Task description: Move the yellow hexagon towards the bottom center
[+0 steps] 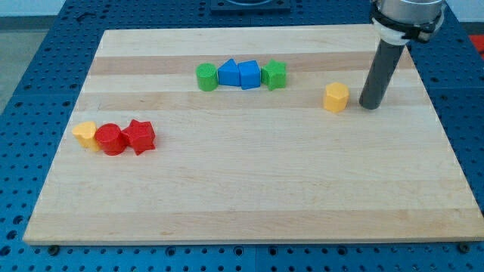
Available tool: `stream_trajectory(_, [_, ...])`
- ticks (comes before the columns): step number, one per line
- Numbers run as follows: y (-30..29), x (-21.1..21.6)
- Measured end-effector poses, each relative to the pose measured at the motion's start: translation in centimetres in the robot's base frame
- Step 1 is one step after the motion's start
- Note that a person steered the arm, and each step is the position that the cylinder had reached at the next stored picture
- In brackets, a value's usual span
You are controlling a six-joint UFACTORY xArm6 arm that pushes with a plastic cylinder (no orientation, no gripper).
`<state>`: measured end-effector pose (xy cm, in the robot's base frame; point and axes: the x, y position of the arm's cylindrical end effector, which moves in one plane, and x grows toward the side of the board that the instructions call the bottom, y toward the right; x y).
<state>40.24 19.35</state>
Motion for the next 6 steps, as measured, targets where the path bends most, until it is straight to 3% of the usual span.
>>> stream_trajectory(2, [-0.4,-4.4])
stream_trajectory(3, [-2.3,-4.5])
stream_trajectory(4, [-3.4,-4.4])
stream_trajectory(5, [-6.0,-0.7])
stream_trajectory(6, [-6.9,0.0])
